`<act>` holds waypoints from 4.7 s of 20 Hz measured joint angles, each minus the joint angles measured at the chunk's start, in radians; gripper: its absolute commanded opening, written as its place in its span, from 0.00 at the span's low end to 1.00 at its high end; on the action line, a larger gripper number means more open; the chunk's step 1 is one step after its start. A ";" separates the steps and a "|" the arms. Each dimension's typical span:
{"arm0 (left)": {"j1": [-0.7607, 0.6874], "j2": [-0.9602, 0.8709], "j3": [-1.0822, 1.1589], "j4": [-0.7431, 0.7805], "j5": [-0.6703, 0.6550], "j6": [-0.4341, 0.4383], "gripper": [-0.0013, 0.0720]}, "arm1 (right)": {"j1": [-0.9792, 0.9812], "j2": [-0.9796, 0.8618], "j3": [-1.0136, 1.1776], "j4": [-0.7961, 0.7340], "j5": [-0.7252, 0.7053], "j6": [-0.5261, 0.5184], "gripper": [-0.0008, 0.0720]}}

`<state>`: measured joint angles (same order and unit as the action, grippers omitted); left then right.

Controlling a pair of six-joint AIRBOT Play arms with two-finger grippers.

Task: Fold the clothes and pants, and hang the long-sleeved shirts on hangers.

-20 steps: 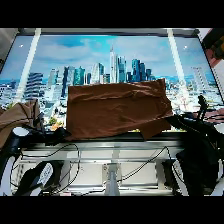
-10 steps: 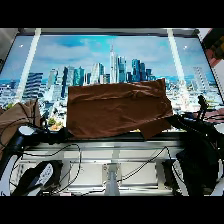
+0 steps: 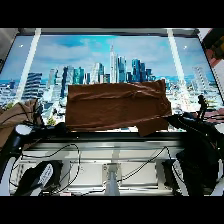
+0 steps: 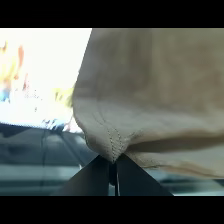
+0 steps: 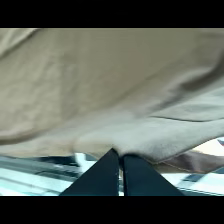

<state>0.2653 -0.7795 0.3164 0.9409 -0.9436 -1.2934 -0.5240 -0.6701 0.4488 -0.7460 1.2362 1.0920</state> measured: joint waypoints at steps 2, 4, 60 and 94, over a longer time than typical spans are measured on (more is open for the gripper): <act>-0.001 0.058 0.049 -0.004 -0.006 0.000 0.06 | 0.000 0.000 0.003 0.047 0.016 0.006 0.03; -0.001 0.123 0.103 -0.005 -0.008 0.000 0.06 | 0.000 0.000 0.022 0.081 0.049 0.014 0.03; 0.060 -0.583 0.663 0.123 0.050 0.017 1.00 | 0.385 -0.762 0.742 -0.352 -0.478 0.295 0.86; -0.050 -0.988 0.982 -0.145 -0.246 0.517 0.06 | 0.380 -0.754 0.748 -0.323 -0.420 0.293 0.56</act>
<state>0.2157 -1.7679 1.2980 0.7963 -1.1892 -0.7761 -0.1436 -1.4242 1.1973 -1.0695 0.8165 1.3853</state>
